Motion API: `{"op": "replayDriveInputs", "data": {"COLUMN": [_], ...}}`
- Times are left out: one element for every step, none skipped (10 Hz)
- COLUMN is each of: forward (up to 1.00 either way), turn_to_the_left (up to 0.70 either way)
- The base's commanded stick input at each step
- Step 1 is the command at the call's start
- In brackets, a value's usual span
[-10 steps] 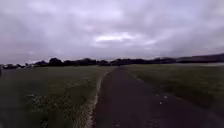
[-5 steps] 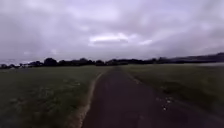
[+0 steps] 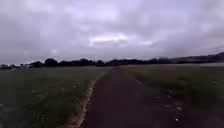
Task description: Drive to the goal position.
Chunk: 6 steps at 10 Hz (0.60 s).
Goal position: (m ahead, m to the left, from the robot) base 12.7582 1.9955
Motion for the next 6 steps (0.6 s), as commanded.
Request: {"op": "replayDriveInputs", "data": {"forward": [0.50, 0.50, 0.50, 0.50, 0.50, 0.50], "turn_to_the_left": [0.25, 0.25, 0.25, 0.25, 0.25, 0.00]}}
